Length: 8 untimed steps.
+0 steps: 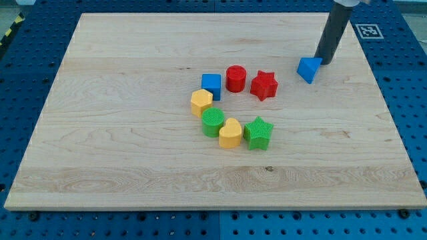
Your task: Push the triangle to the right of the red star
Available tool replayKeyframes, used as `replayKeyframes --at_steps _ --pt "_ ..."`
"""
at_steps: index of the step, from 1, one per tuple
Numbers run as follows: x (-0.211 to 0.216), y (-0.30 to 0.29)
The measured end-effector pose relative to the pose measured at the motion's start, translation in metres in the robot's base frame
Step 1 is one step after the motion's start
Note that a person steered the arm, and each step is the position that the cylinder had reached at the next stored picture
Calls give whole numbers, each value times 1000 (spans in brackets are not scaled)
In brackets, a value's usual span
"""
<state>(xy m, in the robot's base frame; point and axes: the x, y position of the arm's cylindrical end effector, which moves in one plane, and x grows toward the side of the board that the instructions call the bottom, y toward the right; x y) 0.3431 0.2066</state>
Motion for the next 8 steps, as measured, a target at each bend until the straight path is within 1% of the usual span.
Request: replayKeyframes --at_steps 2,3,5,7,8 --pt "35 -27" --pt "36 -31" --pt "52 -32" --pt "54 -59" --pt "59 -62"
